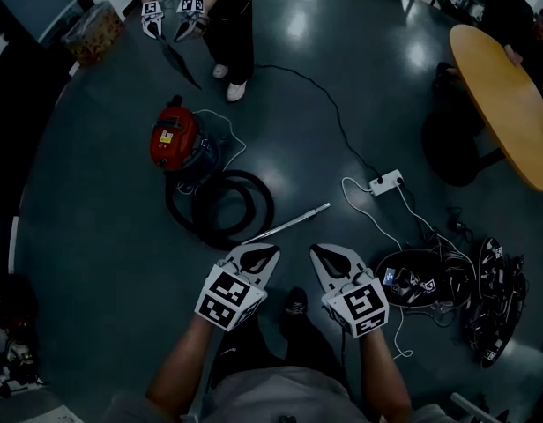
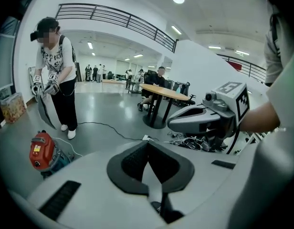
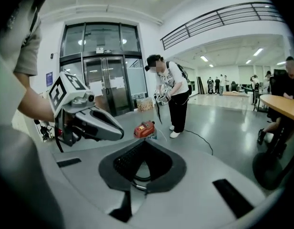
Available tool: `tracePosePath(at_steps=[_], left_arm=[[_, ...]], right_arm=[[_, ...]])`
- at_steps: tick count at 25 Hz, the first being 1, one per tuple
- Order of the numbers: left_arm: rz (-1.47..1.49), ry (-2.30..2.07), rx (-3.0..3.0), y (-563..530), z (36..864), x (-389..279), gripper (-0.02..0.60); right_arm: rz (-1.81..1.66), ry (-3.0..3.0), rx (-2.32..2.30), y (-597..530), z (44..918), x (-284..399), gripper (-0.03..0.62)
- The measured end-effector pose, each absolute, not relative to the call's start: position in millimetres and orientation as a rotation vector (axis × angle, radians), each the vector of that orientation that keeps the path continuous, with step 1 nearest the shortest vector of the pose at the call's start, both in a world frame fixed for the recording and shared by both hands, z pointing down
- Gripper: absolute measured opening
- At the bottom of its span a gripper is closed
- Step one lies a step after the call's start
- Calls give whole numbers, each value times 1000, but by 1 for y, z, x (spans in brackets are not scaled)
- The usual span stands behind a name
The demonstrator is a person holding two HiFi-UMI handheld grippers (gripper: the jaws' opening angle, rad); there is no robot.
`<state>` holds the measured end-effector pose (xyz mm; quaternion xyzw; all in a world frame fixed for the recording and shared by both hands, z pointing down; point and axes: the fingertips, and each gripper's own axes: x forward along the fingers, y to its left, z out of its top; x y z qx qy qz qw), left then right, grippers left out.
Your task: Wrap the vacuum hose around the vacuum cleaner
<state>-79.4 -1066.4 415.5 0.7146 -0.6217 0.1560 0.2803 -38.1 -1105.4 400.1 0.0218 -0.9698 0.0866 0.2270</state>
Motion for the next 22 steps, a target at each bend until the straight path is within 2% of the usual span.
tracePosePath(at_steps=[6,22], left_arm=[[375,-1702,1924,-1085,382,-55,8],[220,-1872,1945,-1100,308,-62,8]], right_arm=[[270,-2776,98,-1121,353,-32,5],[286,-2922,142,-1127,282,-31,5]])
